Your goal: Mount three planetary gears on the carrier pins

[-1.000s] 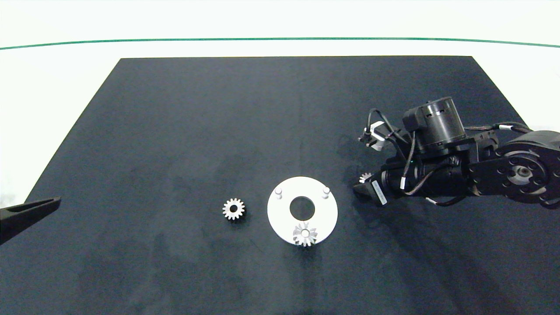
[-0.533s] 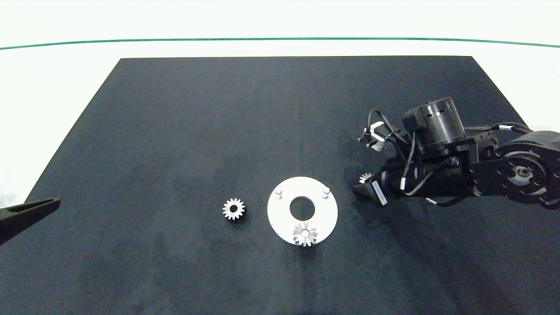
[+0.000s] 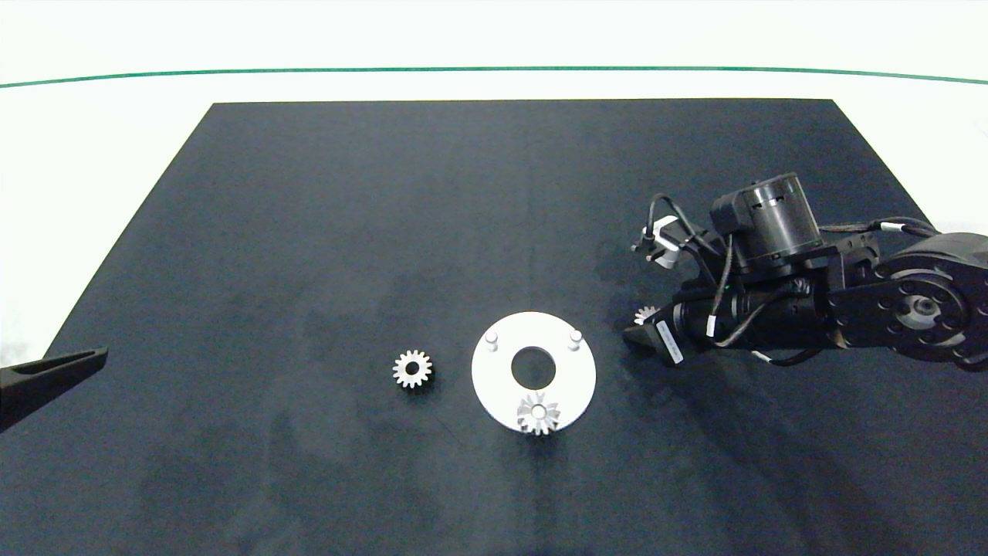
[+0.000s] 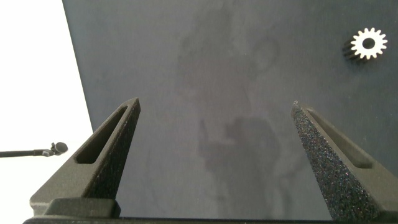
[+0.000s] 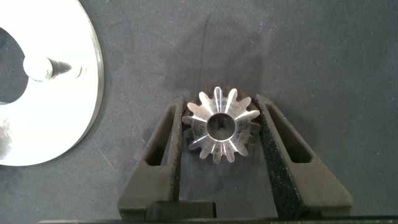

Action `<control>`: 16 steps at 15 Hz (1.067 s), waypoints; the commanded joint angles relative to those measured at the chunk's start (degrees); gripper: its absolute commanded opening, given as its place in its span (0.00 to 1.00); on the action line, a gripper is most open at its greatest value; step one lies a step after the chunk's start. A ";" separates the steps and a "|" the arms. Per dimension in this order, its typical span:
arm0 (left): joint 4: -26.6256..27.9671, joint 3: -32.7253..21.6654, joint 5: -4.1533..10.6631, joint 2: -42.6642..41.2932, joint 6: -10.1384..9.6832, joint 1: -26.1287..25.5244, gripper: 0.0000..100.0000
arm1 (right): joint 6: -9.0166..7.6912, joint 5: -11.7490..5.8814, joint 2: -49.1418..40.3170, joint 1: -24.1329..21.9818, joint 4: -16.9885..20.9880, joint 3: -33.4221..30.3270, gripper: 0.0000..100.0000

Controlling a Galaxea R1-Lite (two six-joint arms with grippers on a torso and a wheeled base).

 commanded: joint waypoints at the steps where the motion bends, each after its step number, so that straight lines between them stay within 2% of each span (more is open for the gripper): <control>1: 0.12 0.01 0.00 0.03 0.11 0.00 1.00 | -0.07 -0.02 0.10 -0.05 0.10 0.09 0.04; 6: 0.91 0.01 0.00 0.12 0.82 0.00 1.00 | -0.16 -0.72 -1.57 0.04 0.98 0.18 0.01; 7: 0.91 -0.08 0.00 0.12 0.82 0.00 1.00 | -0.34 -0.90 -2.01 0.04 2.30 -0.08 0.01; 10: 0.91 -0.08 0.00 0.21 0.82 0.00 1.00 | -0.69 -1.25 -3.15 0.22 8.27 -5.27 0.01; 11: 0.91 -0.08 0.00 0.29 0.82 0.00 1.00 | -0.86 -1.34 -3.59 1.10 12.76 -9.05 0.01; 12: 0.91 -0.08 0.00 0.21 0.82 0.00 1.00 | -1.04 -1.34 -3.77 2.24 14.95 -11.07 0.01; 13: 0.91 -0.08 0.00 0.21 0.82 0.00 1.00 | -1.04 -1.95 -3.95 3.82 16.62 -12.56 0.01; 16: 0.91 -0.16 0.00 0.03 0.82 0.00 1.00 | -1.13 -7.40 -2.72 10.06 19.87 -15.55 0.01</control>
